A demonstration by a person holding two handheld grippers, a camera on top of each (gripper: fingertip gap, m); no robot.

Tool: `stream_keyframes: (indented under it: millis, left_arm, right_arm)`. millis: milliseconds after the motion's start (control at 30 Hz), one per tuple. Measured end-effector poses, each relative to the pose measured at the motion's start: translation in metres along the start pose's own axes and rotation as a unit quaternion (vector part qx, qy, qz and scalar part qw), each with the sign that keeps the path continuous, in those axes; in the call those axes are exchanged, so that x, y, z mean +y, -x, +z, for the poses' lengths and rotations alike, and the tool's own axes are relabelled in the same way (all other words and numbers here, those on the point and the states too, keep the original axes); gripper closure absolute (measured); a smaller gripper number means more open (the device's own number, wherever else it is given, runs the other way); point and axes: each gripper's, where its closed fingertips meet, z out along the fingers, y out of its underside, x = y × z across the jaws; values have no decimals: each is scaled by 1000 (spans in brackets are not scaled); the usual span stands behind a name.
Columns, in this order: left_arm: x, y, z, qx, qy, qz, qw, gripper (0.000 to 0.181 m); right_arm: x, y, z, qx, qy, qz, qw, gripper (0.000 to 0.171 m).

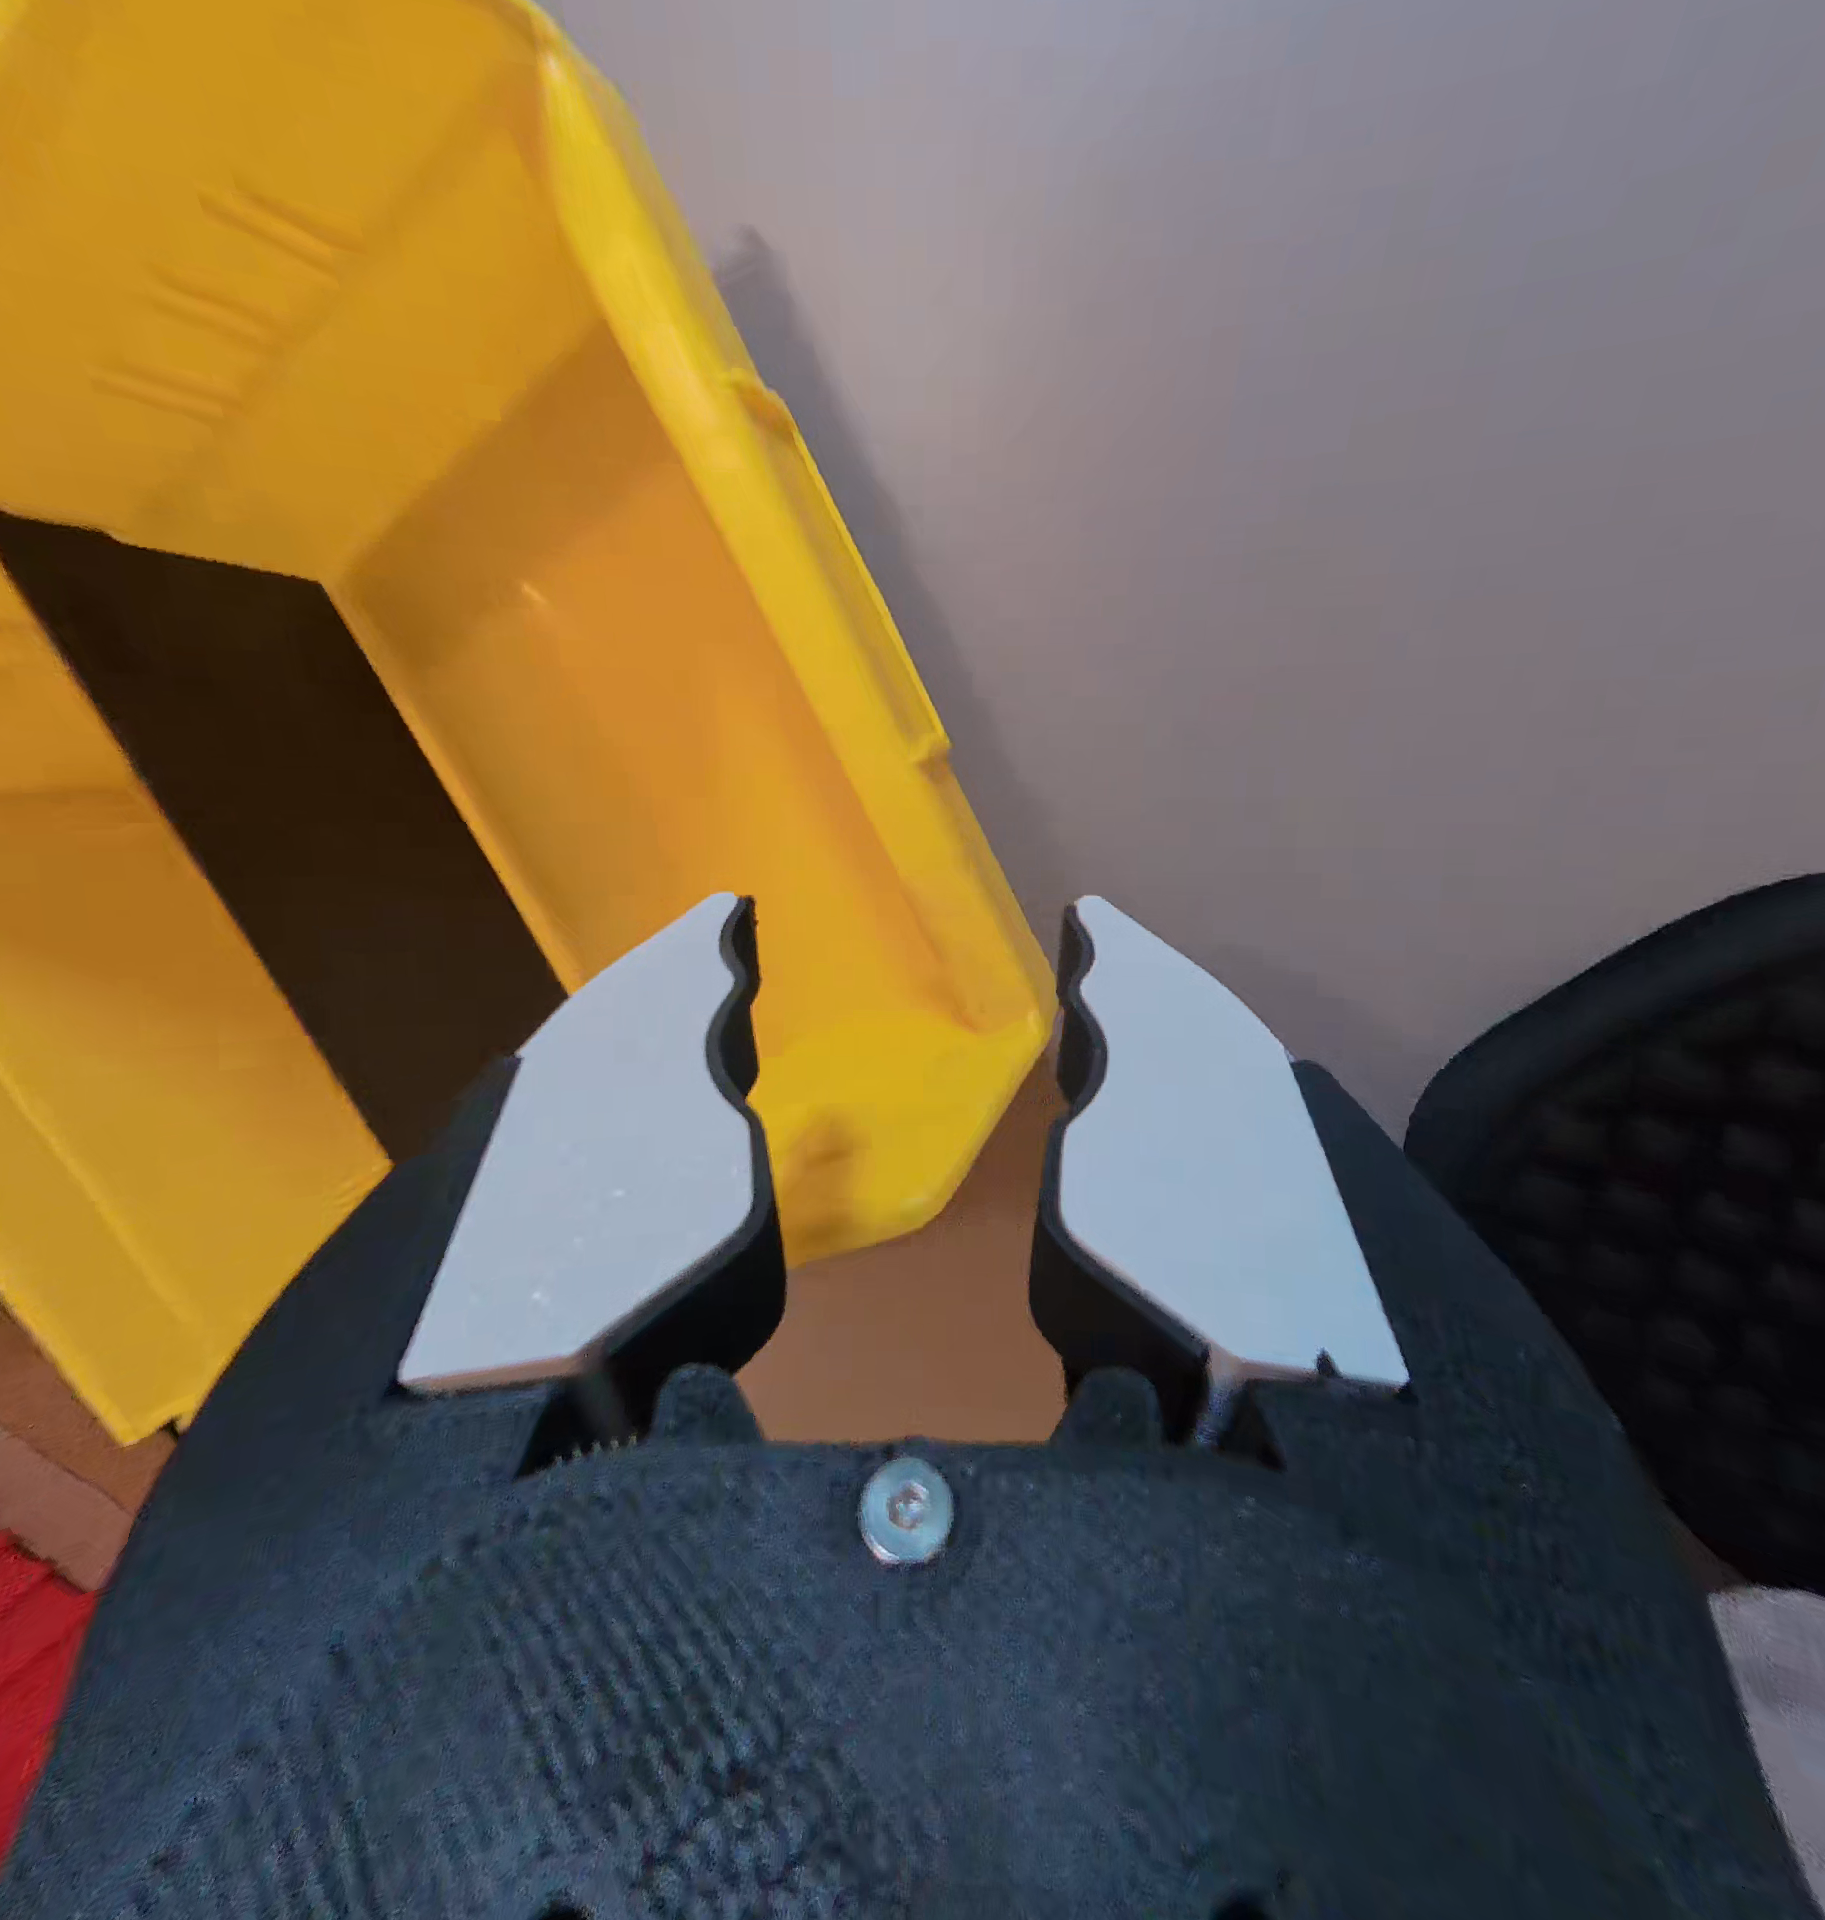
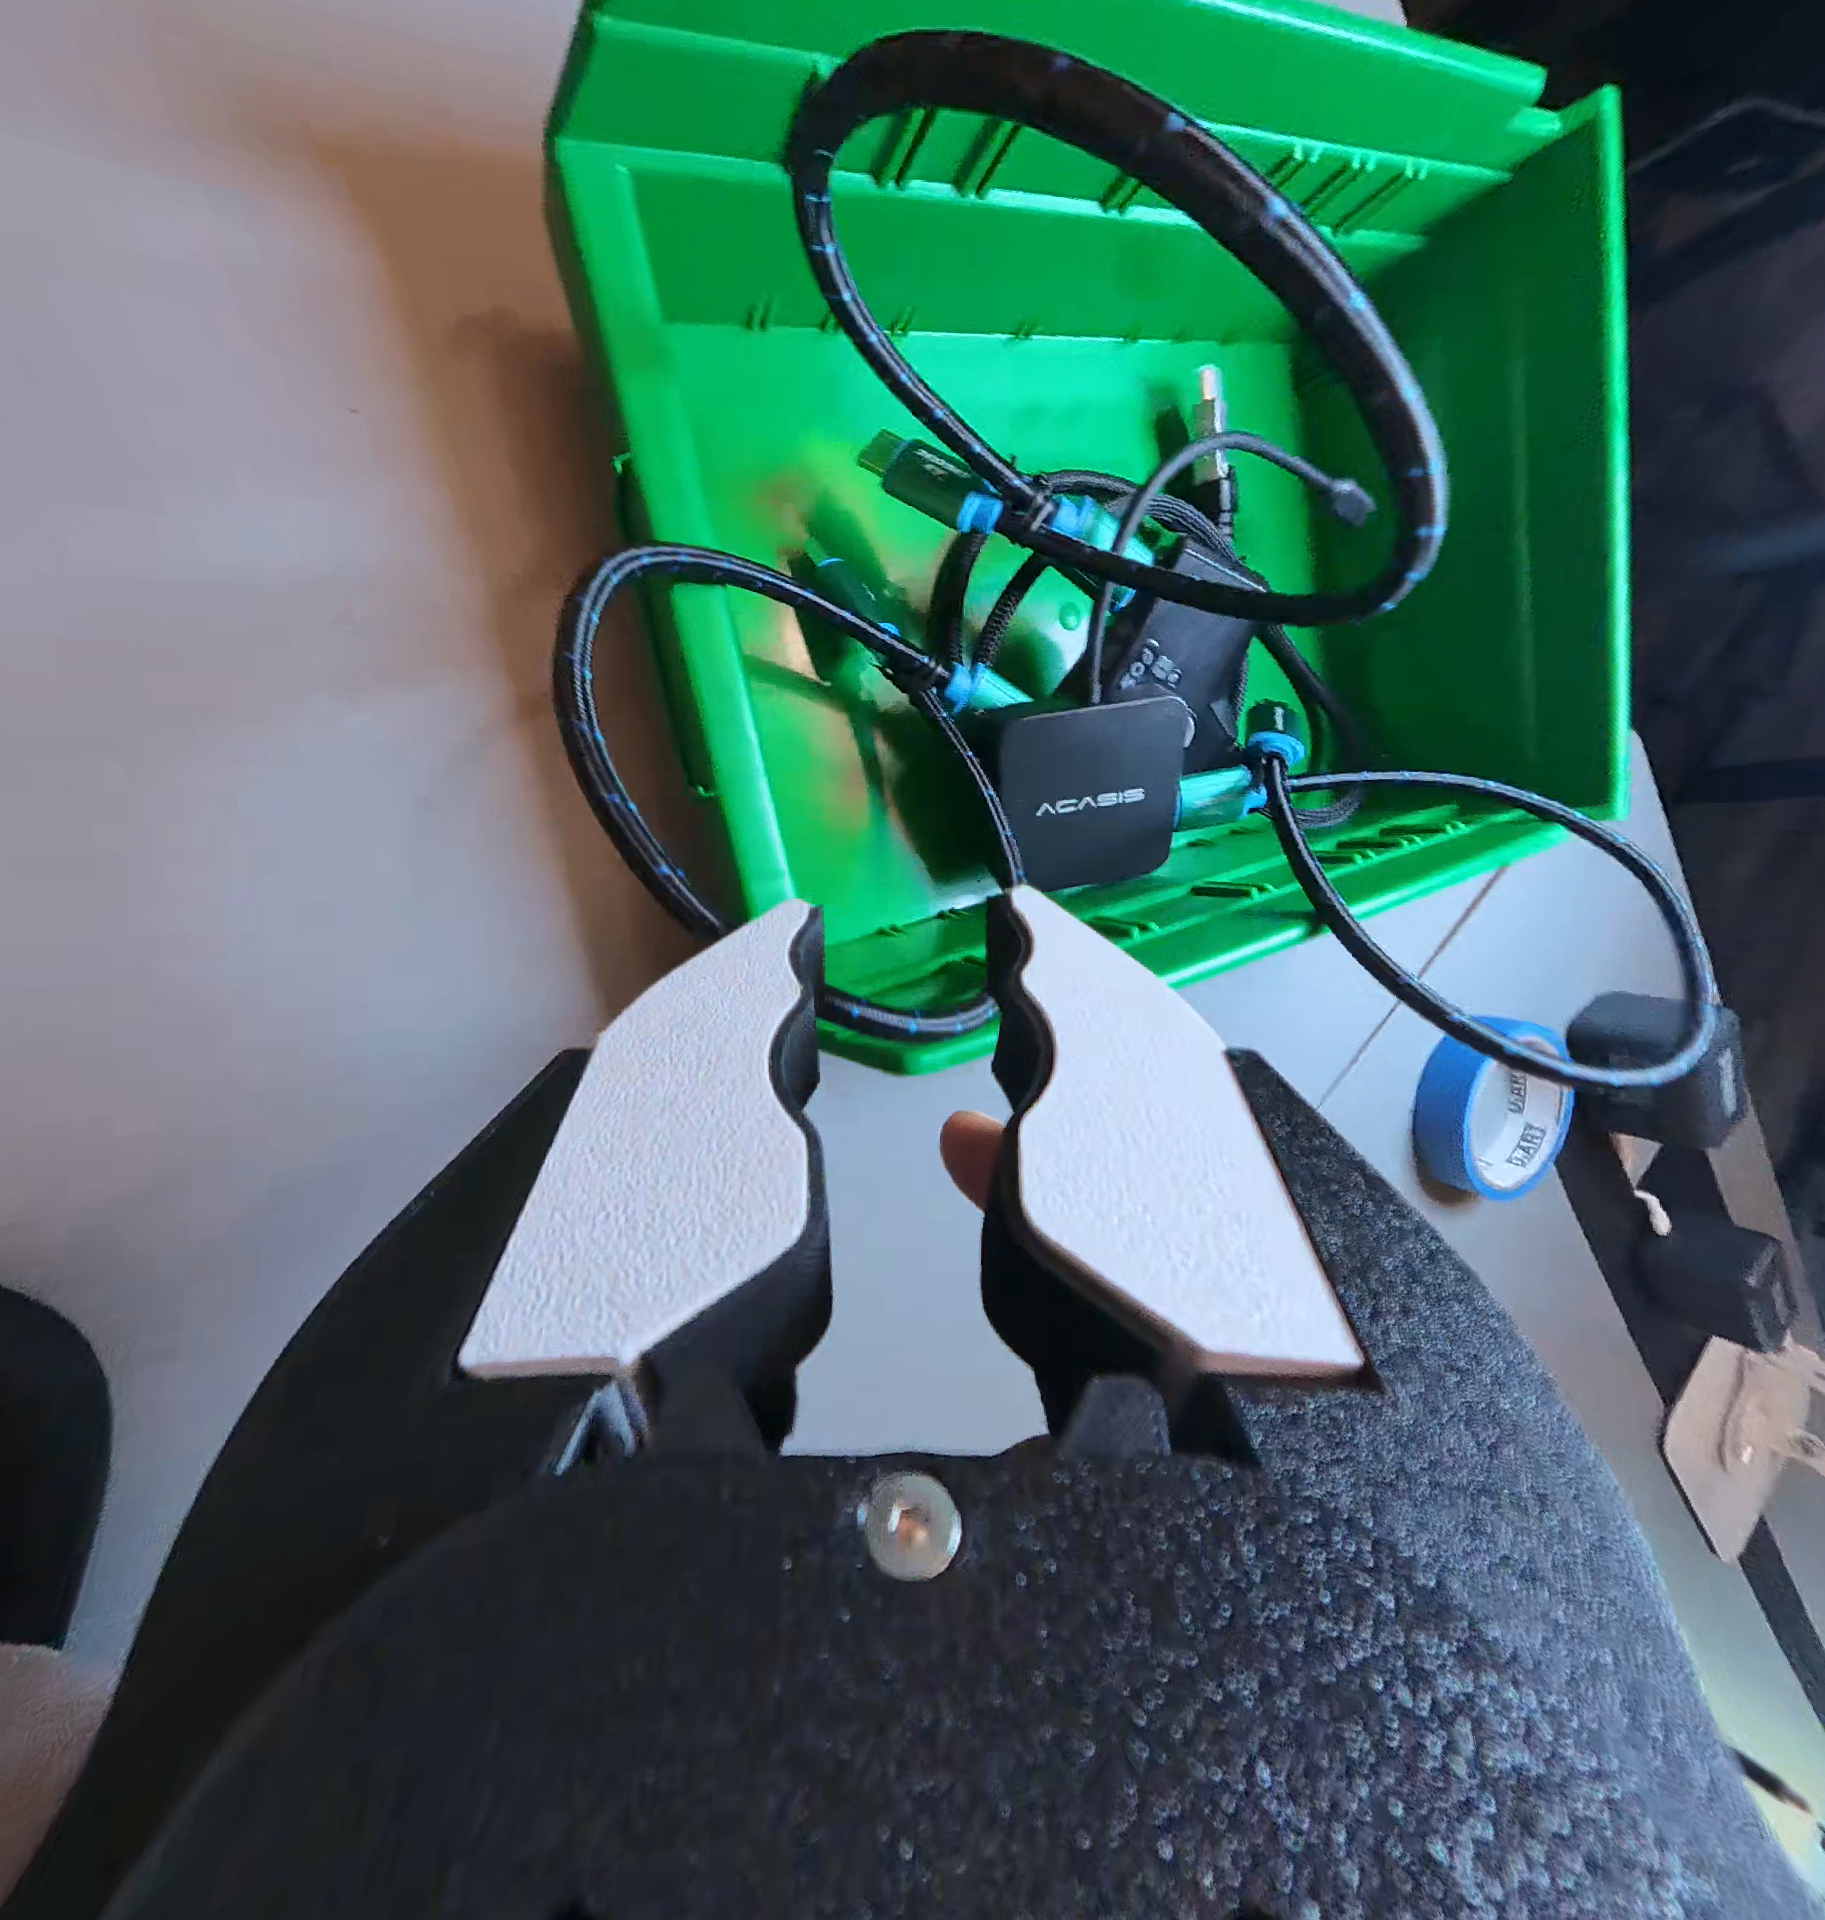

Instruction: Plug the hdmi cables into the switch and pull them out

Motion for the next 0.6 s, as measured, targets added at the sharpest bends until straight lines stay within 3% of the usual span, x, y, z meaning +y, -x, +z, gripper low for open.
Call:
stream_keyframes:
  millis: [133, 267, 400, 500, 600]
  left_arm:
    - [11, 0, 34, -14, -7, -55, 998, 116]
    - [10, 0, 50, -19, -14, -79, 997, 116]
    - [20, 5, 55, -58, 47, -97, 993, 124]
    - [15, 1, 32, -104, 57, -92, 989, 125]
    - [-13, -10, 15, -110, -16, -80, 991, 128]
  right_arm:
    - [-9, 2, -5, 20, 0, -21, 1000, 134]
    - [-25, 7, -34, 42, -37, -39, 998, 133]
    - [-49, 55, -51, -18, -73, -100, 992, 137]
    - [-45, 99, -25, -70, -9, -162, 984, 138]
    - [-7, 97, 29, -24, 127, -197, 972, 129]
